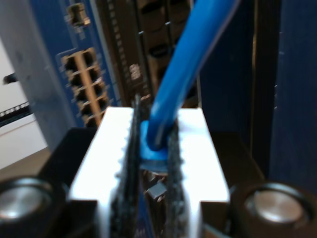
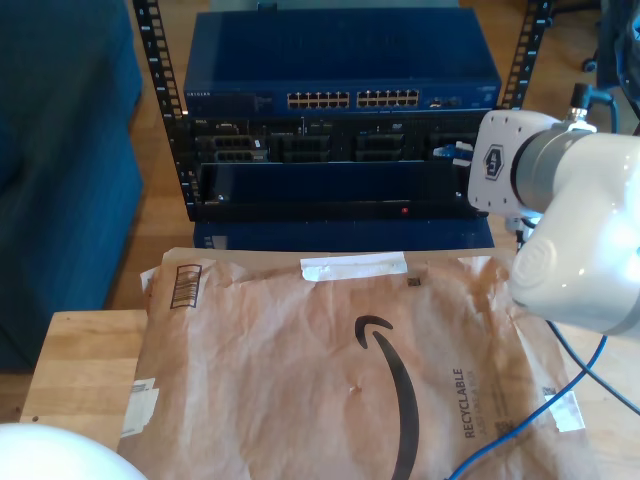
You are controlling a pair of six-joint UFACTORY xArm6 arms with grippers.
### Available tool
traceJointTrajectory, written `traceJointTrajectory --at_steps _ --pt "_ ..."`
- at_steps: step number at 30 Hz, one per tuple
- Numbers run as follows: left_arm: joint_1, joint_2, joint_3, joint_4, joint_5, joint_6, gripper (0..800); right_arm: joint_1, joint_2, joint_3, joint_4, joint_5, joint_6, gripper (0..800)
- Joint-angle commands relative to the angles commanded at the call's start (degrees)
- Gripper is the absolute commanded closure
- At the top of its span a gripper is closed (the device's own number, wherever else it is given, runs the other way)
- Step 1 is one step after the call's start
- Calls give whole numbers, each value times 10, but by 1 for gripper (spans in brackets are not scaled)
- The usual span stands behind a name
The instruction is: Grab the cable and plug it in
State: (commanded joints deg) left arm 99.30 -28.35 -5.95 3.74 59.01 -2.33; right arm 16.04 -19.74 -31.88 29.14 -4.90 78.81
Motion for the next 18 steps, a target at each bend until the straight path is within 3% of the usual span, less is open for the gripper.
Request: traceJointTrajectory --at_steps 6,18 --pt "0 0 0 0 0 0 0 5 -29 29 -18 0 0 799" --pt "0 0 0 0 0 0 0 23 10 19 -84 -26 -1 797"
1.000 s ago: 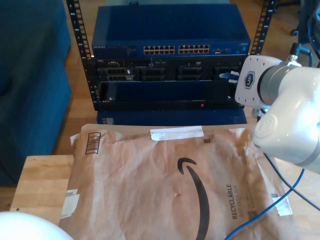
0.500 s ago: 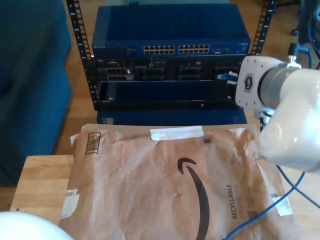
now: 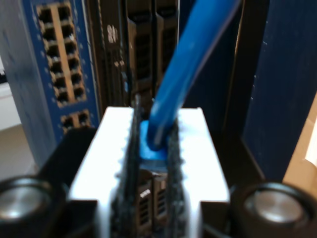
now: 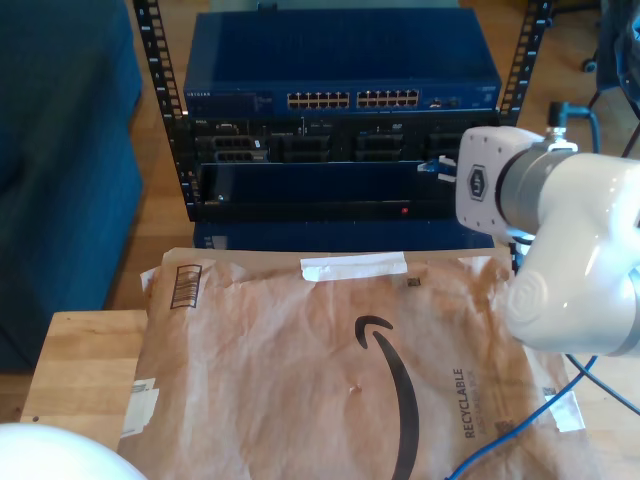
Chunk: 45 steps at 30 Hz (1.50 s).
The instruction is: Grab the cable and plug it in
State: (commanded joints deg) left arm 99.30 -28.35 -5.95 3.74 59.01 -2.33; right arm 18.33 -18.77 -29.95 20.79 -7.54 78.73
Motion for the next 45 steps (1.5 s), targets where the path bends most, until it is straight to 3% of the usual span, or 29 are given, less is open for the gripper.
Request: traceJointTrajectory --at_steps 7,13,19,24,32,45 --pt "0 0 0 0 0 0 0 14 16 20 -11 -31 4 798" --pt "0 0 0 0 0 0 0 35 72 -2 -5 -171 4 798" --pt "0 0 0 0 0 0 0 56 74 -4 8 -251 3 798" --pt "0 0 0 0 0 0 0 84 89 20 47 -370 0 798" --pt "0 0 0 0 0 0 0 85 120 53 48 -459 6 800" --pt "0 0 0 0 0 0 0 120 196 -23 59 -553 1 800"
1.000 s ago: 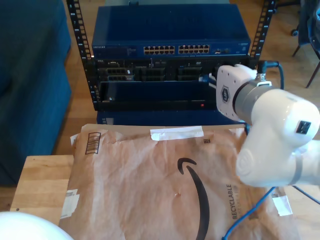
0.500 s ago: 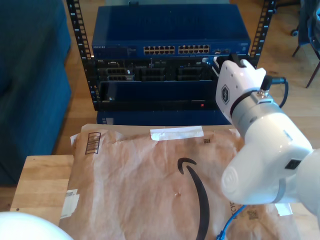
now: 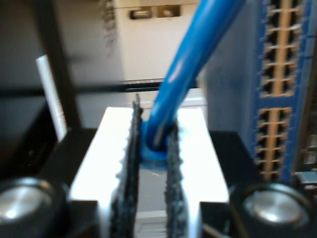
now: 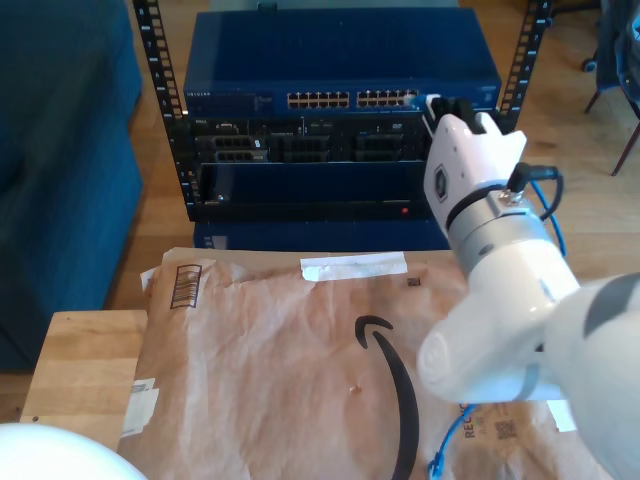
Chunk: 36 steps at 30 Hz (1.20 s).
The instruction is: Grab the cable and plug it in
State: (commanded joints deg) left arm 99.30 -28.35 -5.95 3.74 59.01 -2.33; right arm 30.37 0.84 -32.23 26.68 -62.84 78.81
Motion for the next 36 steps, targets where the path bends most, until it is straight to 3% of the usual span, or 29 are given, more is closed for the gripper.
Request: traceJointTrajectory --at_steps 3,7,11,15,28,36 --pt "0 0 0 0 0 0 0 9 17 -11 40 -20 -3 800" --pt "0 0 0 0 0 0 0 8 77 -43 41 -63 -3 800" --pt "0 0 0 0 0 0 0 7 129 -108 44 -63 -3 800" --pt "0 0 0 0 0 0 0 12 178 -184 98 -64 -22 800" --pt "0 0 0 0 0 0 0 29 236 -200 191 -113 -37 800" --pt "0 0 0 0 0 0 0 40 299 -277 236 -121 -63 800"
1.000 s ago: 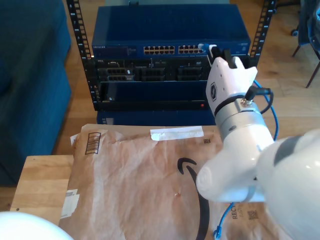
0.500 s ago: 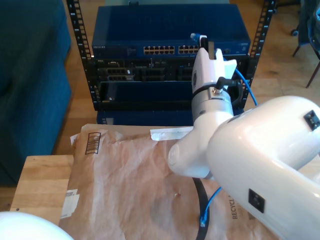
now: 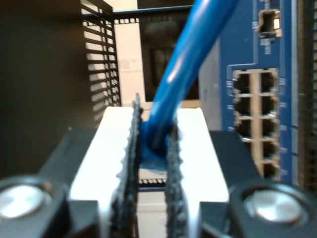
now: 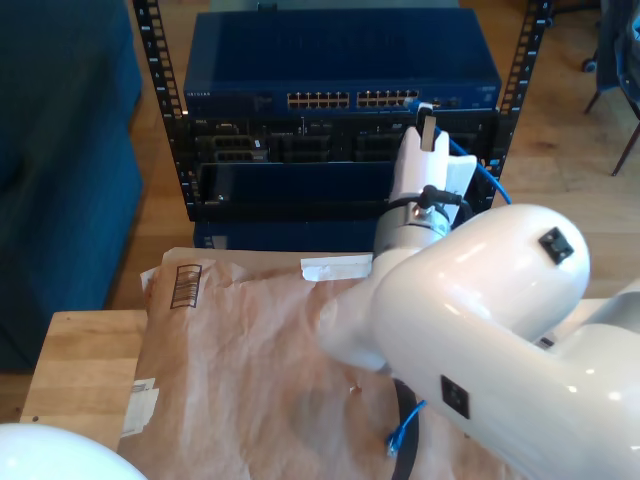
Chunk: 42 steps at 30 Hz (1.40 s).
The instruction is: Grab the cable and plug it in
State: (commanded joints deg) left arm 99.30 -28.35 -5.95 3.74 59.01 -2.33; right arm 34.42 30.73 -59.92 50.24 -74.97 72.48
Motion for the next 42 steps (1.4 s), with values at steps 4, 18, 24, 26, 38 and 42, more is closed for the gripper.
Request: traceJointTrajectory --at_steps 4,18,24,26,38,42 --pt "0 0 0 0 0 0 0 5 42 -58 38 0 -46 800" --pt "-1 0 0 0 0 0 0 11 134 -203 133 -25 -107 800" --pt "0 0 0 0 0 0 0 11 166 -258 148 -25 -129 800" --pt "0 0 0 0 0 0 0 11 177 -275 152 -25 -143 800" --pt "0 0 0 0 0 0 0 4 222 -334 155 -25 -155 800" --pt "0 0 0 0 0 0 0 2 229 -344 155 -25 -155 800"
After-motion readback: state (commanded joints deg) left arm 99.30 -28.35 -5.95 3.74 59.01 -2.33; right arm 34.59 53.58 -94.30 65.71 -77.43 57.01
